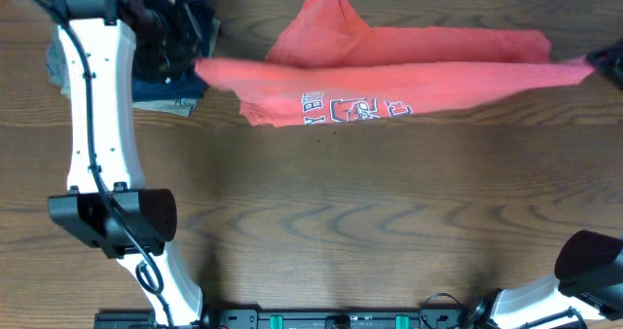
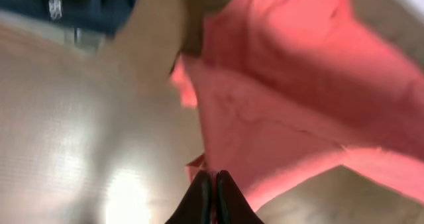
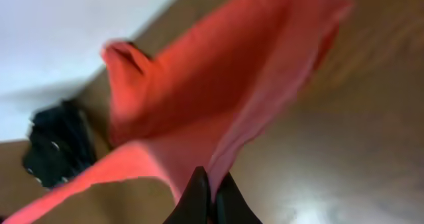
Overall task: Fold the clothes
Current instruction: 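Lift the t-shirt with both grippers and swing it toward the back, then lay the t-shirt flat by pulling both grippers toward the front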
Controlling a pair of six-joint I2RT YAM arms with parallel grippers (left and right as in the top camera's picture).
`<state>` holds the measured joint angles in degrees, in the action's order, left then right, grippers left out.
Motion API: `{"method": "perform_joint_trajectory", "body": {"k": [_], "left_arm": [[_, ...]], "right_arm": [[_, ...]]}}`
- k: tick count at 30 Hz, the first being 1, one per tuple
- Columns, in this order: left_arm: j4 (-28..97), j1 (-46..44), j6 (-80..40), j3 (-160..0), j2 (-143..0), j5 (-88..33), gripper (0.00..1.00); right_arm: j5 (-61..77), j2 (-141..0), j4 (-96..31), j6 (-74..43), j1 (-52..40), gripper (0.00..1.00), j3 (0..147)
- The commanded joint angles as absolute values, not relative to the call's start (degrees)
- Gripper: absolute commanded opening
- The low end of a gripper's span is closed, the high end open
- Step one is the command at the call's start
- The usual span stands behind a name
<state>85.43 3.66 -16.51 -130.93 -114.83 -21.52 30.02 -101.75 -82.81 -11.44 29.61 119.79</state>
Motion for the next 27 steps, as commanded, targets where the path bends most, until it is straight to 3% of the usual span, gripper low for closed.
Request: {"method": "perform_joint_trajectory", "body": {"k": [1,5,15,27], "left_arm": [[89.45,3.79,-13.52,-131.35,-110.04,-21.85,0.06],[96.51,3.79,-10.63,-131.35,-108.79,-21.85,0.06],[96.79,3.4,-9.91,-129.29,-98.19,-21.63,0.06],[96.79,2.0,-9.89,-104.66,-78.08,-21.41,0.06]], "right_arm": [[28.27,-100.86,-83.64,-8.19,28.82,0.01,114.98],[26.83,-100.82,-85.76,-8.05,28.95,0.01,112.16],[11.4,-96.73,-87.85,-10.28,31.07,0.01,112.12],[8.16,-92.33,-93.49,-12.36,31.59,0.01,112.07]]}}
